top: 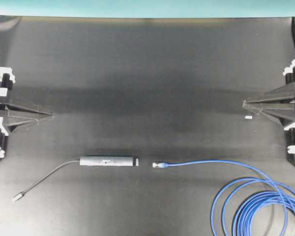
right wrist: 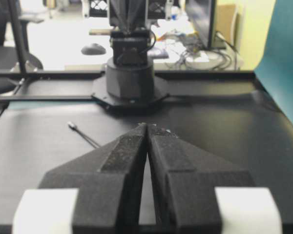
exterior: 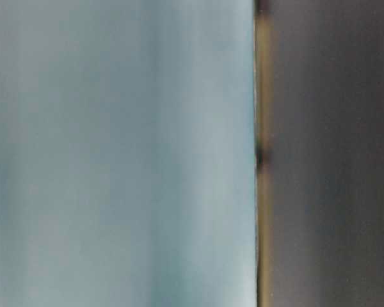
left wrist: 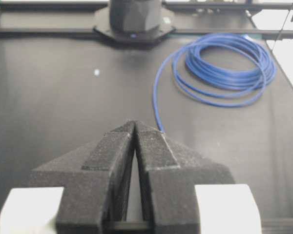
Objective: Insert the LAN cable into the hub.
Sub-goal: 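Move left gripper over the grey hub and right gripper over the blue plug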
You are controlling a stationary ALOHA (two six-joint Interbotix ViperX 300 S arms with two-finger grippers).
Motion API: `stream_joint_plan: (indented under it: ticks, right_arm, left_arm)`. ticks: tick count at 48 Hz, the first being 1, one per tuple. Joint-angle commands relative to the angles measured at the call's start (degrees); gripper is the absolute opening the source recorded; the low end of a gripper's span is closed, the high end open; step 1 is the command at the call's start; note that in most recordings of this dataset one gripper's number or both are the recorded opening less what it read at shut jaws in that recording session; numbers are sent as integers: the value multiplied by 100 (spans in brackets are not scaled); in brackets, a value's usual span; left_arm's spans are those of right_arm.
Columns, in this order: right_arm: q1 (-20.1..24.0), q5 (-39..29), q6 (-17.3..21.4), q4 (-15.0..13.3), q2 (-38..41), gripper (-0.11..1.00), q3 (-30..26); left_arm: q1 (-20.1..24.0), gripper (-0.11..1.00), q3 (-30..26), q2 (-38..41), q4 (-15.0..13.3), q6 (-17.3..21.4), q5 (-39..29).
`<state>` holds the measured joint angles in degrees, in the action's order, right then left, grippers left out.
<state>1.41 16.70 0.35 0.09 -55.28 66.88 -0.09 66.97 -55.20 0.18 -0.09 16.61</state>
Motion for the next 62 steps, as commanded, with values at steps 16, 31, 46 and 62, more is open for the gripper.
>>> stream_joint_plan:
  ticks: [16,31,46,62]
  right_arm:
    - [-18,-3164,360,404,1556,0,-1257]
    - [378,-4280,334,378,3217,0,-2153]
    - [659,-4104,299,334,4192,0,-2487]
    - [738,-3850,387,334,4570,50,-2487]
  left_arm:
    - [-281,0,-1389,1160,237,-70,-2918]
    - [-686,0,-2004,2610,237,-105,-3463]
    - [-809,1,-1846,3480,246,-290,-2320]
    - [-826,68,-1037,4061,237,-1204,-483]
